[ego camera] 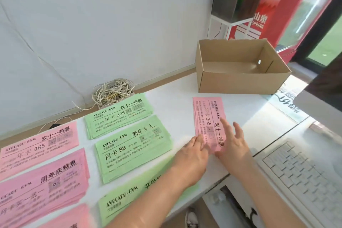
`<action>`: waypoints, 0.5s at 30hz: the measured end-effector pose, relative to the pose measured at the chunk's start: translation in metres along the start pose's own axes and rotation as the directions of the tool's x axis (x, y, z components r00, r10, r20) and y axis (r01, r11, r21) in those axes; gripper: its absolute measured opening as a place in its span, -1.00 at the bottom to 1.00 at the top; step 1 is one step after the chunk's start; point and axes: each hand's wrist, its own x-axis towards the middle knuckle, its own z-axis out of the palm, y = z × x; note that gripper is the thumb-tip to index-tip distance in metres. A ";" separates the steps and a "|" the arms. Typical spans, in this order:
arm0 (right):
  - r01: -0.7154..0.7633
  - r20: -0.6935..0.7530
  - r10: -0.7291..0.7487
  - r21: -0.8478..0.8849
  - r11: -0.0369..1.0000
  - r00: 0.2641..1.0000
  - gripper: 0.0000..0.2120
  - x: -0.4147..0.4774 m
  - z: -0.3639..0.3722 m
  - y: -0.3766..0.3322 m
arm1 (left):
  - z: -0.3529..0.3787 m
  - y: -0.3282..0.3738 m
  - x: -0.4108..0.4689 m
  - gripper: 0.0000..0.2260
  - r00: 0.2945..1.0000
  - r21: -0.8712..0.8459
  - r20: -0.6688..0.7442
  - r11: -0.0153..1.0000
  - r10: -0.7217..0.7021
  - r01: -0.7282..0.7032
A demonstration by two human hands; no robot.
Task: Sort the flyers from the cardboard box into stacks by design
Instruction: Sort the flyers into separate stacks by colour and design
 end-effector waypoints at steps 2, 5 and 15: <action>-0.006 -0.019 0.008 0.072 0.997 1.000 -0.12 0.004 -0.004 0.008 | 0.002 0.006 0.011 -0.57 0.999 0.021 0.032 1.000 -0.014 0.013; -0.105 0.028 0.102 0.287 0.952 0.994 -0.17 0.018 -0.017 0.018 | 0.001 0.010 0.020 -0.65 1.000 0.088 -0.015 0.996 -0.017 0.019; -0.153 0.157 0.122 0.208 0.966 0.980 -0.83 0.070 -0.031 0.035 | 0.006 0.023 0.045 -0.69 0.990 -0.012 -0.122 0.998 -0.066 0.065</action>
